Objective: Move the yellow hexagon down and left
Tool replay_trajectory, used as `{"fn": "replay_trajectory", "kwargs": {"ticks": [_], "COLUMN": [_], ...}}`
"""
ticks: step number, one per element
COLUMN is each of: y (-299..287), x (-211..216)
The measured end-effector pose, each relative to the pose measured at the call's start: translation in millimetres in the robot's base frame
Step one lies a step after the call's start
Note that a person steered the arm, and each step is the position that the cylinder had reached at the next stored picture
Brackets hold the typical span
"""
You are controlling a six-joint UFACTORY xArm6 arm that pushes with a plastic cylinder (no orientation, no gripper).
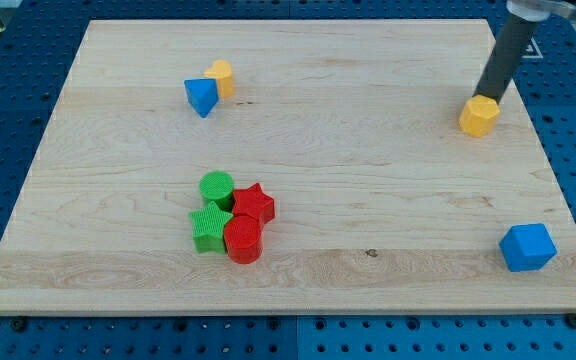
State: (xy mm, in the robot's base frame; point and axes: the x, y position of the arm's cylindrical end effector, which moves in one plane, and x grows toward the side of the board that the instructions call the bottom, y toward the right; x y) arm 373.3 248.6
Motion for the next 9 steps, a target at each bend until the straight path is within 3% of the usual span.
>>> {"fn": "replay_trajectory", "kwargs": {"ticks": [2,4,8,9], "y": [12,70,-58,-34], "x": [12,56,14,12]}}
